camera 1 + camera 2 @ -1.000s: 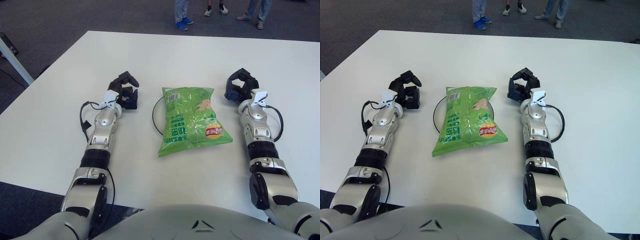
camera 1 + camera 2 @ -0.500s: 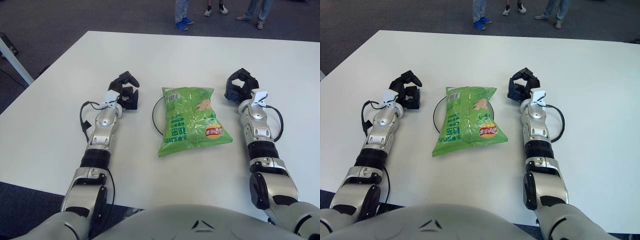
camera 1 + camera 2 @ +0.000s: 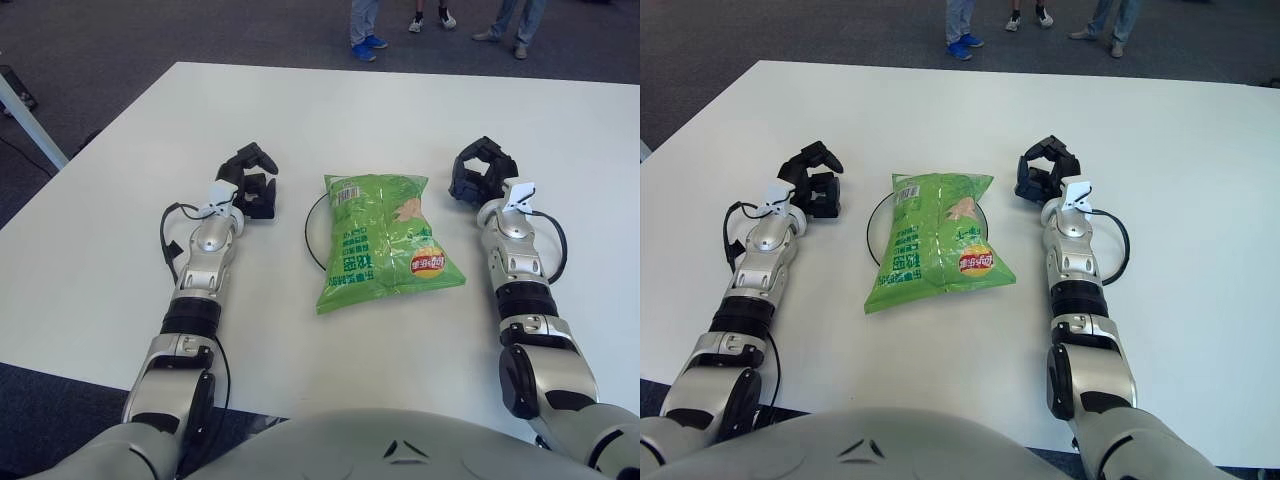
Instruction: Put the snack into the plate.
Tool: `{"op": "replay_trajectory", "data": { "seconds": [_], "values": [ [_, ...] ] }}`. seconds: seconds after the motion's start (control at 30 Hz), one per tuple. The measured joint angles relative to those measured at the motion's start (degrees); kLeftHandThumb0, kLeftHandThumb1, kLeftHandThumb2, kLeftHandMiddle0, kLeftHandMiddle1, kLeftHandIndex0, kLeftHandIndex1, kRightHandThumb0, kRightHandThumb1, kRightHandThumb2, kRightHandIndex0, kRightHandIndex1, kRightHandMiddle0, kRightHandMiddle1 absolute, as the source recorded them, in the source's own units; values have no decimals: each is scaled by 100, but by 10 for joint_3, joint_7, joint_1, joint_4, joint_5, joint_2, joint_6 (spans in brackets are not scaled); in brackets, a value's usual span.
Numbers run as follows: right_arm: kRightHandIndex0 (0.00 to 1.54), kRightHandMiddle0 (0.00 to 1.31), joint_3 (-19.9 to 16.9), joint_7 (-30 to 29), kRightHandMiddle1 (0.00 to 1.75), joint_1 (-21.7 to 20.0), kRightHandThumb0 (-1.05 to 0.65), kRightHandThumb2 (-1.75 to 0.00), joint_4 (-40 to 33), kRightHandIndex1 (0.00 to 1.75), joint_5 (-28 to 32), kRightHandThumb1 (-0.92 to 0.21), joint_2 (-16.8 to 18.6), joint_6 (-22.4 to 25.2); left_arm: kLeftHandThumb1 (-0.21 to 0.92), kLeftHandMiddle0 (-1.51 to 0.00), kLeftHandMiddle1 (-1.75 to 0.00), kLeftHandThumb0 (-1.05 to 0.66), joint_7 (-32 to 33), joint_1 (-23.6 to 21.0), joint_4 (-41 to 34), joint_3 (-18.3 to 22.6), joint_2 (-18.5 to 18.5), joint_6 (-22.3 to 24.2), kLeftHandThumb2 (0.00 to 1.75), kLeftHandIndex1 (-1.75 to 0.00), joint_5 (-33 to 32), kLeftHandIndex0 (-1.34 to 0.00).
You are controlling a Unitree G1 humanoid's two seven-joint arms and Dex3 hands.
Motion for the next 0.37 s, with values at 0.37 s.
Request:
{"op": "replay_trajectory", "data": {
  "seconds": [0.37],
  "values": [
    [127,57,0,2,175,0,-46,-124,-1,175,0,-38,0,1,23,-123,-175,-51,2,0,-3,-1,0,1,142,-175,0,-68]
  ]
}}
